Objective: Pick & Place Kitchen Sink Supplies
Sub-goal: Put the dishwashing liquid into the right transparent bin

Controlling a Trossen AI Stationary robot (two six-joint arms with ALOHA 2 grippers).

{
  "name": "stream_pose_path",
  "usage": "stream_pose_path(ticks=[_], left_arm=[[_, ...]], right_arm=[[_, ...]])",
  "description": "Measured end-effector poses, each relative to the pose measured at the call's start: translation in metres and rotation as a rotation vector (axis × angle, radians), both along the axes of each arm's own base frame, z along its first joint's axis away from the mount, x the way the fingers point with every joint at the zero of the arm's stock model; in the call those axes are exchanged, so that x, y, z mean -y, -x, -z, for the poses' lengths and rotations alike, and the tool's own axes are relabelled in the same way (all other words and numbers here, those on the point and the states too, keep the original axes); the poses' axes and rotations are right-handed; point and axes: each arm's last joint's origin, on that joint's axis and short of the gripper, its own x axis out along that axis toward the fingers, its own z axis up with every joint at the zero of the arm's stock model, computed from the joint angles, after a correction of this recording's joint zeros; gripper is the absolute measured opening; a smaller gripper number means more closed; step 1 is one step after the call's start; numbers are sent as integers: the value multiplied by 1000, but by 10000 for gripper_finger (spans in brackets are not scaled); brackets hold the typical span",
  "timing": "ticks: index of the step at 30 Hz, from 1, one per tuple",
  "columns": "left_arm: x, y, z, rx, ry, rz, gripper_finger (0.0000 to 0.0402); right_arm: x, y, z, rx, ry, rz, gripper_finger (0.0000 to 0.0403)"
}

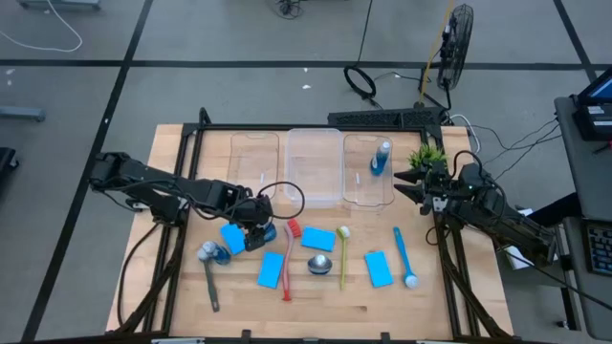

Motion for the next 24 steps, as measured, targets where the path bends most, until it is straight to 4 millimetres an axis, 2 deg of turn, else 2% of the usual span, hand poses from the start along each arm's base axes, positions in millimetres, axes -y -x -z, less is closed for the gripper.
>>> stream_pose_path(ticks=[10,13,18,24], left_arm=[[0,1,0,-15,3,-13,264],[0,2,0,-20,4,-19,235],[0,1,0,-17,14,-42,164],[0,1,0,-16,15,-42,161]], right_arm=[[0,0,0,0,0,0,196],[0,0,0,0,0,-1,196],[0,0,0,0,0,0,196],[0,0,0,0,0,0,196]])
